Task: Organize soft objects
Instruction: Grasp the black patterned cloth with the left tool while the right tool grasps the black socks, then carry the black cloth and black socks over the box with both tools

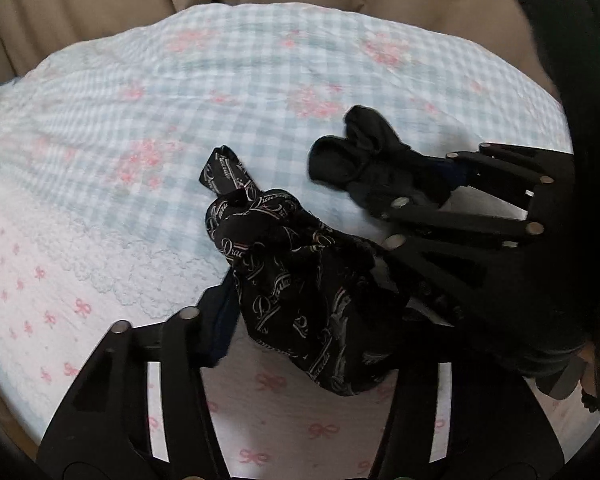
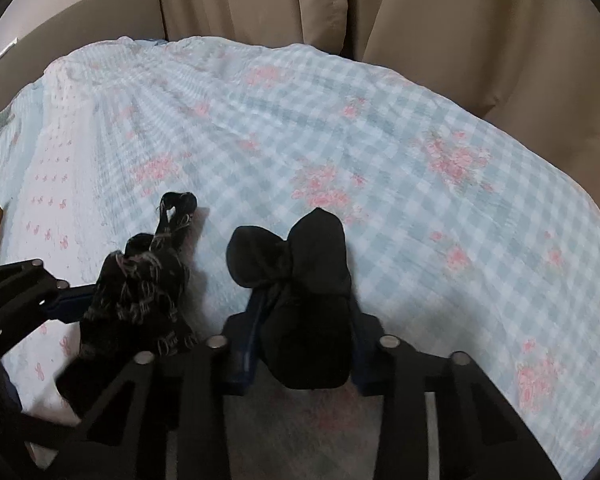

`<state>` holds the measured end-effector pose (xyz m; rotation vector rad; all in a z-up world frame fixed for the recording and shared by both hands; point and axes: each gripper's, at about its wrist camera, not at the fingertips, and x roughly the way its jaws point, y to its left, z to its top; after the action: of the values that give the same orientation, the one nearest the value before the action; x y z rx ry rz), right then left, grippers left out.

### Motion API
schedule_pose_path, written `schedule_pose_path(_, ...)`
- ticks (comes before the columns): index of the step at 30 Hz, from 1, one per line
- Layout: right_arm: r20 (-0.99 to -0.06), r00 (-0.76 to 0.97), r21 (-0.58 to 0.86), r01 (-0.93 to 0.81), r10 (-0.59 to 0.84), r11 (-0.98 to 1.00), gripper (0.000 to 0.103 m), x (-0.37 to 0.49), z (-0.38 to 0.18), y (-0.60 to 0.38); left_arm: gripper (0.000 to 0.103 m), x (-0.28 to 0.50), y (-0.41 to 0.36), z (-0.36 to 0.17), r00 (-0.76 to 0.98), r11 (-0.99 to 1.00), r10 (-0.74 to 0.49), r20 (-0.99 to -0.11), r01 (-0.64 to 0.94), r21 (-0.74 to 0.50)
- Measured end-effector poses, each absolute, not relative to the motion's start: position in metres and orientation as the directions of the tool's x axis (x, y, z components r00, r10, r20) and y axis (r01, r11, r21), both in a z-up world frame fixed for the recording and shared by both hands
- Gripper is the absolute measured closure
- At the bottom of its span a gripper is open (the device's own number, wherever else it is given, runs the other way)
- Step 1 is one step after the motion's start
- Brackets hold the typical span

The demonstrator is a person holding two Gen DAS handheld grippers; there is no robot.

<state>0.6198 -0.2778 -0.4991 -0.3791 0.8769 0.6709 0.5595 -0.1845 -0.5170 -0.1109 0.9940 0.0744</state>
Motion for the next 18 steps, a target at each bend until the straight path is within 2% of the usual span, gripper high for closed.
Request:
schedule_pose_path(3,-0.800,0.461,-0.026,-0.666,0.385,0.745,0.080,0.618,-0.496,-0.282,0.063,0.556,-0.180,-0.515,0.542,0.989,0.000,-0.840,-0.122,-0.078)
schedule_pose_path(9,-0.815,0.449,-0.001,-0.633,0.366,0.774,0.082,0.612,-0.491,-0.293,0.064,0.545,-0.167,-0.503,0.537,0.981,-0.004,-0.843,-0.164,-0.108)
schedule_pose_path(18,-0.790,0.498,0.033,-0.548,0.358,0.836,0.082,0.575,-0.442,-0.329,0.064,0.516,-0.170,-0.442,0.584,0.984,0.000,-0.812,-0.146,-0.106)
